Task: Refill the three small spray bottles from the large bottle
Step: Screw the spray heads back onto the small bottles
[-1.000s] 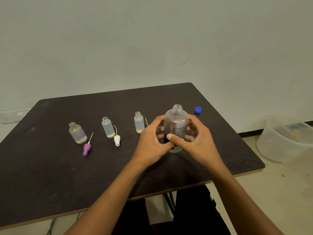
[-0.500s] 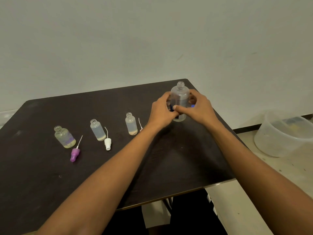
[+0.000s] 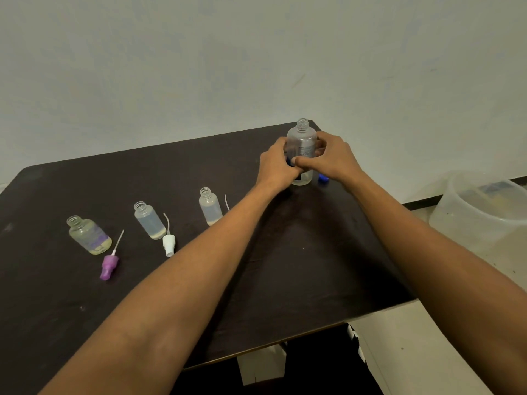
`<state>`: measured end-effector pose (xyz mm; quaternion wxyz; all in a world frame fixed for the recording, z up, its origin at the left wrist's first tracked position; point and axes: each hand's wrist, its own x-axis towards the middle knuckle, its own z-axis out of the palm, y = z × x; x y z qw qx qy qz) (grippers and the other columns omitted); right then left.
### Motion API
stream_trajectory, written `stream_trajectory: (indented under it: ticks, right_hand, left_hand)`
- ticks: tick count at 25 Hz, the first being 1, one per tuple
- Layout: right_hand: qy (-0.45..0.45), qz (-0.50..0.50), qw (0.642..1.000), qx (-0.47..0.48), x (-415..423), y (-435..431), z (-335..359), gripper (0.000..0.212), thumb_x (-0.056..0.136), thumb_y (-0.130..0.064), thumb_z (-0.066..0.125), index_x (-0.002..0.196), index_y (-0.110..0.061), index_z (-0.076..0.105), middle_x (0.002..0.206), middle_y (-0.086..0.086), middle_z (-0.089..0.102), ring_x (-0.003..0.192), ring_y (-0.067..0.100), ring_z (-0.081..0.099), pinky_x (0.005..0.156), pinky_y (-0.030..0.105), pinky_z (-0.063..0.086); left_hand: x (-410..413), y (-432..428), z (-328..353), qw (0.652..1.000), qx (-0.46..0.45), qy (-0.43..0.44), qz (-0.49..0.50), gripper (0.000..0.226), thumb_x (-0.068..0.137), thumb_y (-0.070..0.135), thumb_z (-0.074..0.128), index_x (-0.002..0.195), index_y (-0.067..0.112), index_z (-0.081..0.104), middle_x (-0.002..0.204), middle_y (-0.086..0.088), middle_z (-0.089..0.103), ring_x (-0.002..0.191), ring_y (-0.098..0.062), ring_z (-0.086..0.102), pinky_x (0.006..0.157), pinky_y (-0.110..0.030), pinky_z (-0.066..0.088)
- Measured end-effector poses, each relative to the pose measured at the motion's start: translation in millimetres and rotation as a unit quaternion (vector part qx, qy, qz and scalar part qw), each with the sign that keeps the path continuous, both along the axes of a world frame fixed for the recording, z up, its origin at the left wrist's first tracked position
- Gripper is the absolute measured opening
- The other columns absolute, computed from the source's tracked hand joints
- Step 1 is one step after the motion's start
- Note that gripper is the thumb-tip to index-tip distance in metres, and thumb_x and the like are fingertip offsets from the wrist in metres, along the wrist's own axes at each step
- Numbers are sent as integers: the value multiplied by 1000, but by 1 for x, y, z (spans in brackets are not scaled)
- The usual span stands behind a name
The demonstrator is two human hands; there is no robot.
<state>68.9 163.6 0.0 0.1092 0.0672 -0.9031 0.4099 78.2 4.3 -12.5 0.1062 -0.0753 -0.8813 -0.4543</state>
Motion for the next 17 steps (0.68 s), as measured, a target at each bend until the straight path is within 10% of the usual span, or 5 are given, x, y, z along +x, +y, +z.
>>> stream_trajectory:
  ticks: [17]
  right_hand:
    - [73, -14, 991, -109, 70, 21, 39, 81, 78, -41, 92, 146, -28, 48, 139, -2, 60, 120, 13, 63, 97, 30, 57]
  left_hand:
    - [71, -35, 35, 999, -3, 34, -6, 92, 79, 35, 91, 155, 20, 42, 157, 4, 49, 135, -13, 56, 111, -37, 51]
